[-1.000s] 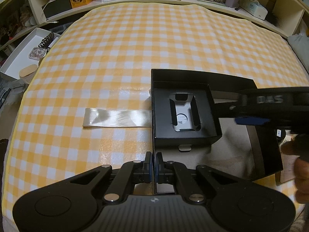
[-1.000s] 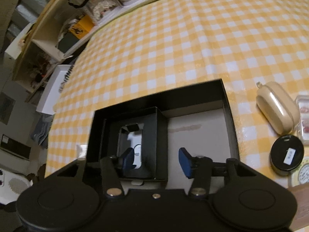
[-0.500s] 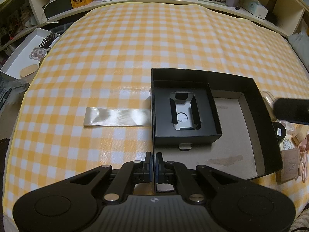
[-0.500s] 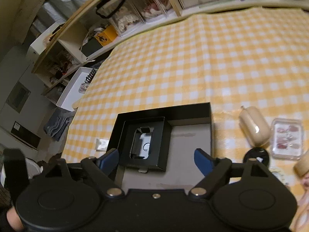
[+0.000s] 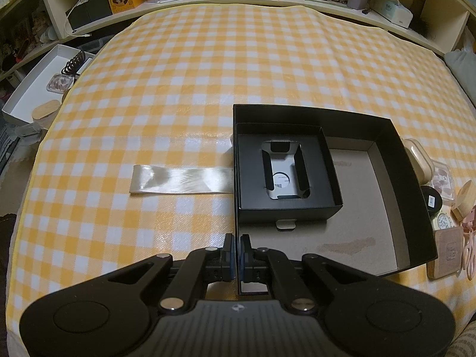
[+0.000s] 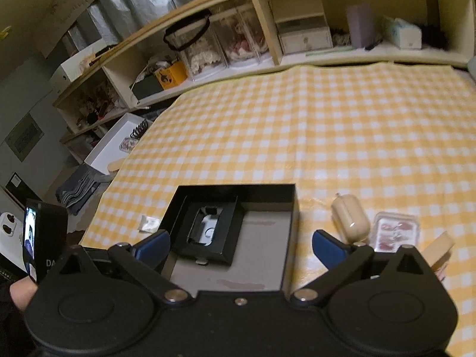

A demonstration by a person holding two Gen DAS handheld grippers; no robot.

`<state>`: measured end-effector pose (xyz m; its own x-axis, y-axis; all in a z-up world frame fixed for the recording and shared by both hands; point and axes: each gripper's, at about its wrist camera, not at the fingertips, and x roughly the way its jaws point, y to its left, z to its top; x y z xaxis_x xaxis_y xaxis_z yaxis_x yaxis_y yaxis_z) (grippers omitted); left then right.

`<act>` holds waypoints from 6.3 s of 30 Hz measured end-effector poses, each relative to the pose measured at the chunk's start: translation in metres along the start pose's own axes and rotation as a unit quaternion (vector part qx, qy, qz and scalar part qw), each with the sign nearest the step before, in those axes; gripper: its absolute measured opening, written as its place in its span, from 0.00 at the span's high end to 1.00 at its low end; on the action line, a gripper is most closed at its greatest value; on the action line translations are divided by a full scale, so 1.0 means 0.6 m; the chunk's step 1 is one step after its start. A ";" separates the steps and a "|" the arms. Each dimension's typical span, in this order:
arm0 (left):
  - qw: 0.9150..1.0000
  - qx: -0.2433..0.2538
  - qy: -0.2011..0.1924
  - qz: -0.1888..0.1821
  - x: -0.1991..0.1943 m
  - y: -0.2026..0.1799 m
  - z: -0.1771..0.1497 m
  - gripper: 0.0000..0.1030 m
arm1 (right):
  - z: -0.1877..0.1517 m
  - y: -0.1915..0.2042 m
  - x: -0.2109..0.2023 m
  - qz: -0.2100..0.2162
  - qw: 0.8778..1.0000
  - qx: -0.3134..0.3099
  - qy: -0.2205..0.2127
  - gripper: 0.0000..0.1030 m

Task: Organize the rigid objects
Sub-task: 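Move the right gripper back over the remaining objects, then grasp the wooden square coaster with the right gripper, then place the wooden coaster in the tray beside the black box, release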

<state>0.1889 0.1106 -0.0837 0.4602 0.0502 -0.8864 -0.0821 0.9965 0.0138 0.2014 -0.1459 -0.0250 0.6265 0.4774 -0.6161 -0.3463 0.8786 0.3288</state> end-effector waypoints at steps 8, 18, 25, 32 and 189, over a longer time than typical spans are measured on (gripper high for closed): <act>1.000 0.000 0.000 0.000 0.000 0.000 0.000 0.97 | 0.026 -0.075 -0.053 -0.054 0.997 0.020 -0.060 0.00; 1.000 0.001 0.000 0.001 0.001 -0.001 0.000 0.97 | 0.029 -0.198 -0.060 -0.136 0.985 0.075 -0.073 0.00; 1.000 0.001 0.001 0.001 0.001 -0.001 -0.001 0.97 | -0.015 -0.239 -0.015 -0.119 0.984 0.133 0.032 0.00; 1.000 0.002 0.001 0.002 0.001 -0.001 -0.002 0.97 | -0.053 -0.196 0.045 -0.102 0.981 0.114 0.116 0.06; 1.000 0.007 0.014 0.007 0.005 -0.001 -0.007 0.96 | 0.012 0.099 0.218 -0.102 0.984 -0.018 0.146 0.05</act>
<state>0.1868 0.1102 -0.0885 0.4350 0.0621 -0.8983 -0.0758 0.9966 0.0322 0.2676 -0.0311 -0.0809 0.4604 0.2641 -0.8475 -0.2624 0.9525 0.1543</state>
